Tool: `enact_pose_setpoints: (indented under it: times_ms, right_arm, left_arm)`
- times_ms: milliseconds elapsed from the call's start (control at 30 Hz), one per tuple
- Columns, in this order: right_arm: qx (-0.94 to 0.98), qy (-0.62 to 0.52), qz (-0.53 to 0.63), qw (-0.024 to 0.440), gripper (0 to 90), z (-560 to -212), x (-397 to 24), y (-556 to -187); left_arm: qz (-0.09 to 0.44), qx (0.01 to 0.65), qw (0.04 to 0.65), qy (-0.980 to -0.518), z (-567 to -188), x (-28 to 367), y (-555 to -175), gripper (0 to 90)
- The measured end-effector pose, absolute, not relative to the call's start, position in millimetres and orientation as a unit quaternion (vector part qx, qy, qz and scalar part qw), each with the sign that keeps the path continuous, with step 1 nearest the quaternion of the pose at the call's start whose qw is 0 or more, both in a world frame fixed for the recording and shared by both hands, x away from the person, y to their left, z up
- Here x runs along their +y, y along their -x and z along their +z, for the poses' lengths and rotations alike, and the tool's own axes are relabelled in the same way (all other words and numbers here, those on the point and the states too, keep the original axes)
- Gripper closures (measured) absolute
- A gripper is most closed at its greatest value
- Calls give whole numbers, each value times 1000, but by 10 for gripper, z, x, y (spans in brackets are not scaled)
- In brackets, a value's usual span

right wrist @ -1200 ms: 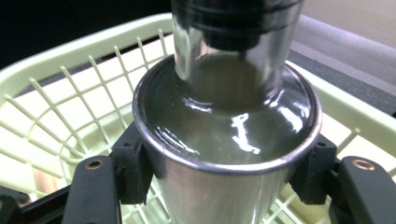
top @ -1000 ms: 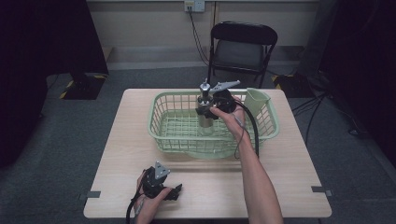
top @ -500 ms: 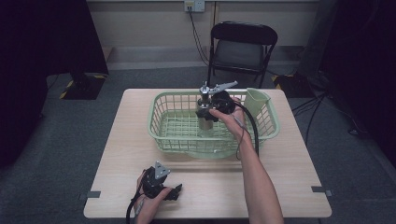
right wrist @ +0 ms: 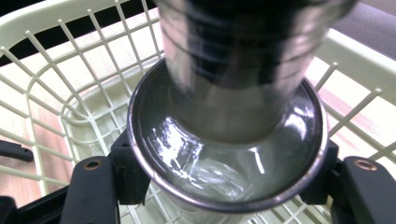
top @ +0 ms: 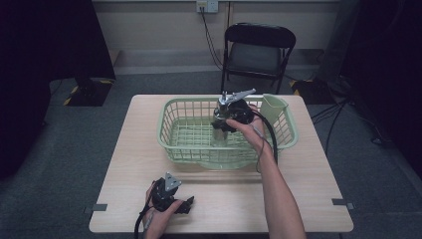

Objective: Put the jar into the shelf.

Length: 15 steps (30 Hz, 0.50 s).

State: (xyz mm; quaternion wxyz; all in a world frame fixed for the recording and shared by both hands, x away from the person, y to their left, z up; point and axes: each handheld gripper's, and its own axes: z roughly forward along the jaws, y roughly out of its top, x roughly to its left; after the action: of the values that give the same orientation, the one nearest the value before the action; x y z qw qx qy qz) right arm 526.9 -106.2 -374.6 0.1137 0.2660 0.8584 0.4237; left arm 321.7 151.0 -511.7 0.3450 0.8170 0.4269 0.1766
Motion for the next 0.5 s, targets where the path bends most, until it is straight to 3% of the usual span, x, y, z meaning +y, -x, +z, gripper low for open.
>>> enact_pose_setpoints:
  times_ms: [500]
  right_arm:
    - [857, -267, 428, 104, 277, -3748, -1056, -5247]
  left_arm:
    - [176, 427, 345, -817, -5117, 1510, -3217, 3]
